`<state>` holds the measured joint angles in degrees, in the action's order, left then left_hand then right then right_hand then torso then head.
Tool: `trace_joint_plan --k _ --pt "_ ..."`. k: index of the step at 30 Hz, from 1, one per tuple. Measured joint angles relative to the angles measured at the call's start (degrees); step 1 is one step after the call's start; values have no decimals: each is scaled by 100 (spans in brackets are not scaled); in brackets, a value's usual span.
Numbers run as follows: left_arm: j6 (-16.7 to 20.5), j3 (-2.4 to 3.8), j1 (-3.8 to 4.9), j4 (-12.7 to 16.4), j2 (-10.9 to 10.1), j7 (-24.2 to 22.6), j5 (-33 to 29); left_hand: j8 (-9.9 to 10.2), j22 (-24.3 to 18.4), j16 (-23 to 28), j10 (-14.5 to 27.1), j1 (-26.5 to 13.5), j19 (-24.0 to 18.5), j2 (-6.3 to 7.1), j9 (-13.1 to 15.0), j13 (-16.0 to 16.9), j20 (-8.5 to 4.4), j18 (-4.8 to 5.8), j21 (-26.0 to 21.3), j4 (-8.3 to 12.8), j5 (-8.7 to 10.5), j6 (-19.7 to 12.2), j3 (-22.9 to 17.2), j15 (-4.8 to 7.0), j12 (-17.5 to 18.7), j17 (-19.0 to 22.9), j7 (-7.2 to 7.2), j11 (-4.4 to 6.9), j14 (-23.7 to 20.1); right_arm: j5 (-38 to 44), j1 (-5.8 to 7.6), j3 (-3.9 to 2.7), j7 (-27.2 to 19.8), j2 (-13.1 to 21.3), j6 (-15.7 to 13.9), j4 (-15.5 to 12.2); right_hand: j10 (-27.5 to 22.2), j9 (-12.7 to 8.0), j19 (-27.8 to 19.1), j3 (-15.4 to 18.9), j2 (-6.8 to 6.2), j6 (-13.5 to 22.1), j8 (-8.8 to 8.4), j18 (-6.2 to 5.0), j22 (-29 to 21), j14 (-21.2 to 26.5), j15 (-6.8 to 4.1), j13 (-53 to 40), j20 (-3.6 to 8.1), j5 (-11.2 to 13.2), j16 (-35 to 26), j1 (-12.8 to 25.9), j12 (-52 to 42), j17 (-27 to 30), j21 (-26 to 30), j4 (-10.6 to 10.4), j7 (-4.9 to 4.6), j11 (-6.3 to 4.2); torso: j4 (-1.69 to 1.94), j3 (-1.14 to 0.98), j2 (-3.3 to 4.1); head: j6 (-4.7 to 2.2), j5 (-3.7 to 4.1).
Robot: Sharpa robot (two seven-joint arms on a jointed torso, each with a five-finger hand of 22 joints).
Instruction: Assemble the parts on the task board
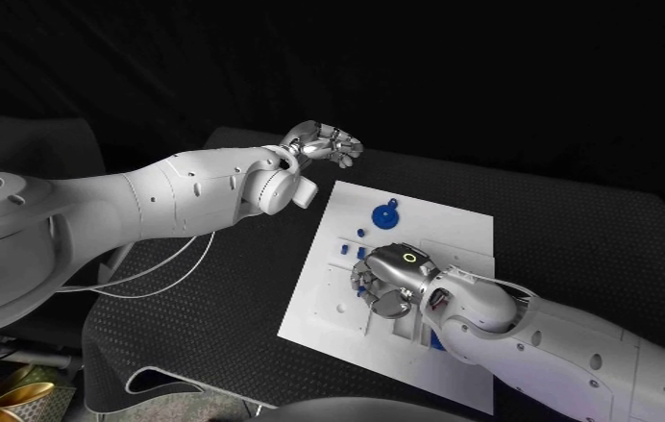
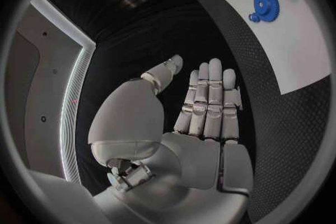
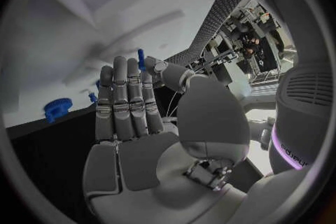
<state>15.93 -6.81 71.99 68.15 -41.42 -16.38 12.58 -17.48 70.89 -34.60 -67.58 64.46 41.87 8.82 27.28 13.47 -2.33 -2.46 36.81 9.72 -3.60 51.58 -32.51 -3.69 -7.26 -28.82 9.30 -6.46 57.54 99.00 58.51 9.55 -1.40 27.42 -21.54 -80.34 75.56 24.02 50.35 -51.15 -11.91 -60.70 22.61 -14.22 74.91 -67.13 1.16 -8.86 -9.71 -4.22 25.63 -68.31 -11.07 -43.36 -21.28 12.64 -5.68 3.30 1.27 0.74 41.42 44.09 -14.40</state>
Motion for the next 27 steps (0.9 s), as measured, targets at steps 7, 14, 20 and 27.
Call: trace_joint_plan --k 7,14,20,27 --pt "0 0 0 -1 -8 1 -2 0 5 0 0 0 21 0 0 -6 21 -1 -22 0 0 0 0 0 0 -5 0 0 0 1 0 -6 -9 -6 6 47 0 7 0 13 0 6 -3 0 0 0 0 -5 0 0 0 0 0 0 0 13 -6 0 2 -2 0 21 -19" --pt "0 0 0 4 -7 3 -2 0 5 0 0 0 21 0 -5 -11 21 -1 -22 -4 0 0 -4 0 22 -15 0 0 0 1 2 -9 -13 3 14 129 0 8 0 15 0 9 -4 0 0 0 0 -12 0 0 0 0 0 -5 0 16 -8 0 -7 0 -1 21 -14" --pt "0 0 1 4 -9 4 -3 0 5 22 0 0 21 0 -5 -11 21 -1 -22 -16 0 0 -16 0 22 -21 0 0 0 21 -5 -1 -4 48 38 144 0 18 0 15 0 7 0 0 0 0 0 -22 0 0 0 -1 22 -5 0 16 -7 -3 -5 -2 -4 18 -4" --pt "-1 0 1 -1 -12 5 -4 0 10 22 0 0 21 0 -5 -12 21 -1 -22 -16 0 0 -16 0 22 -23 0 0 0 34 -5 -1 -1 68 39 98 0 18 0 15 0 7 0 0 0 0 0 -22 0 0 0 -1 22 -5 0 16 -7 -3 -4 -3 -5 19 -2"
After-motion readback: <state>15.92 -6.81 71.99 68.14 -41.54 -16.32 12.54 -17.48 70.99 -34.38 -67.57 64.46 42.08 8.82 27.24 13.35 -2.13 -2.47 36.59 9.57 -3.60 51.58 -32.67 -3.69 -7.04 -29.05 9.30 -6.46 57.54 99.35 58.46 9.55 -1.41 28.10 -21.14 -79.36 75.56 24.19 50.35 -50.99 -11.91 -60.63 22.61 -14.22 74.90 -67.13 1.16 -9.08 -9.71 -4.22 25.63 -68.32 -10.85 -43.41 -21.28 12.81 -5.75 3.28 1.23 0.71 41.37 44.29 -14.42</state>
